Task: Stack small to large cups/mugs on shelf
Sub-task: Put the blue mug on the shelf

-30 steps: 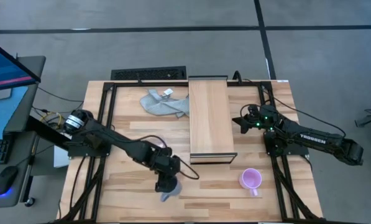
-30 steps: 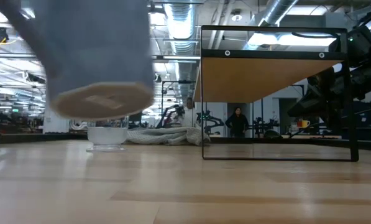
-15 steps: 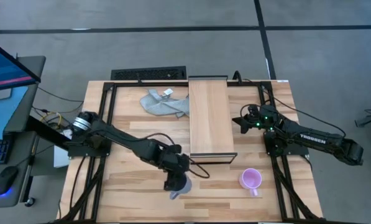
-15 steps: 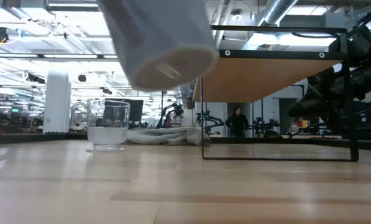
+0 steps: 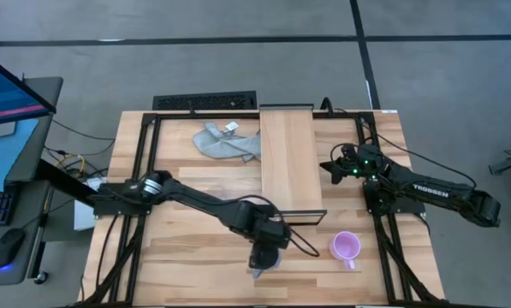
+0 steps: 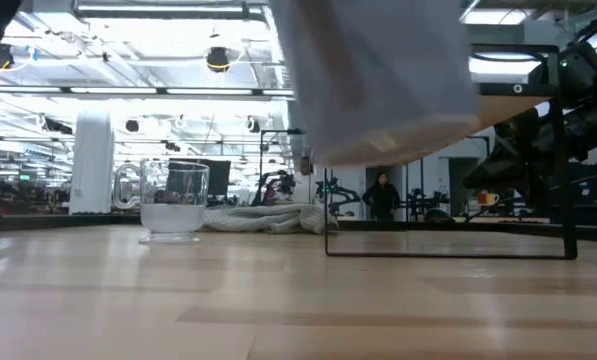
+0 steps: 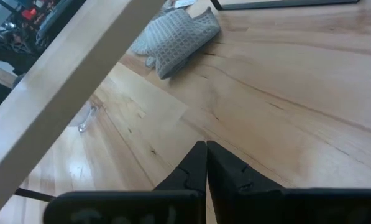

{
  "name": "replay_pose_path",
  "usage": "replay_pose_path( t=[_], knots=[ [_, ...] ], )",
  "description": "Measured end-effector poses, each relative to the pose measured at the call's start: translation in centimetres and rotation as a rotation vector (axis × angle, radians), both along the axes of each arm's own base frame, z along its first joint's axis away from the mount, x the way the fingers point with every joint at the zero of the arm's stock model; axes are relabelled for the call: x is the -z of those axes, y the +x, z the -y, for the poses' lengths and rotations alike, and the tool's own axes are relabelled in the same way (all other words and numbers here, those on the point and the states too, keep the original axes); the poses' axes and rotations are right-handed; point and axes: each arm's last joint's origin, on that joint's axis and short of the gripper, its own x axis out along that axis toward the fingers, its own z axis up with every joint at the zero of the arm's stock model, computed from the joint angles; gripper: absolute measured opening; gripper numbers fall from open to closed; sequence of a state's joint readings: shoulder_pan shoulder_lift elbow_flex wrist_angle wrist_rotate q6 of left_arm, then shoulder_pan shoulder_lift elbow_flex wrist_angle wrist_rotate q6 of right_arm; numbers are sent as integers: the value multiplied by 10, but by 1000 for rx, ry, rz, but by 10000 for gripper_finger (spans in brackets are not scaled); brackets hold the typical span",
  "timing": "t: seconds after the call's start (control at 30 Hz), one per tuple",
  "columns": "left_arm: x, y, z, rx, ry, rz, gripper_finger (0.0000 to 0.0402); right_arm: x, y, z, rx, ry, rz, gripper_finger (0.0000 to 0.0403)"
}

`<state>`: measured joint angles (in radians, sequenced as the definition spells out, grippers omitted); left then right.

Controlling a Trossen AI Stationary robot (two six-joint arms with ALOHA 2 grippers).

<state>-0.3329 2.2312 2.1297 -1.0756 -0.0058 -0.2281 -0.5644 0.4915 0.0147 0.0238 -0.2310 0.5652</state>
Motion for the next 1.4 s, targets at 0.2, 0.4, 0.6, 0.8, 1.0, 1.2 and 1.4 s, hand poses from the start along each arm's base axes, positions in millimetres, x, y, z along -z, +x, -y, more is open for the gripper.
replay_pose_path(
  t=[0.2, 0.4, 0.6, 0.8, 1.0, 1.2, 1.4],
  knots=[
    [4, 23, 5, 3, 0, 12, 10, 0, 0, 0, -1, 1, 0, 33],
    [7, 22, 5, -3, -7, -21, 10, 0, 0, 0, -3, -2, -1, 33],
    [8, 16, 14, -11, -3, -56, 10, 0, 0, 0, -23, -42, -14, 33],
    [7, 7, 27, -42, 35, -79, 10, 0, 0, 0, -22, -42, -14, 33],
    [4, 1, 33, -49, 56, -83, 10, 0, 0, 0, -22, -42, -15, 33],
    [2, -5, 40, -72, 109, -76, 10, 1, 0, 0, -22, -40, -18, 33],
    [-6, -12, 47, -90, 93, -61, 10, 1, 0, 0, -21, -40, -18, 33]
  ],
)
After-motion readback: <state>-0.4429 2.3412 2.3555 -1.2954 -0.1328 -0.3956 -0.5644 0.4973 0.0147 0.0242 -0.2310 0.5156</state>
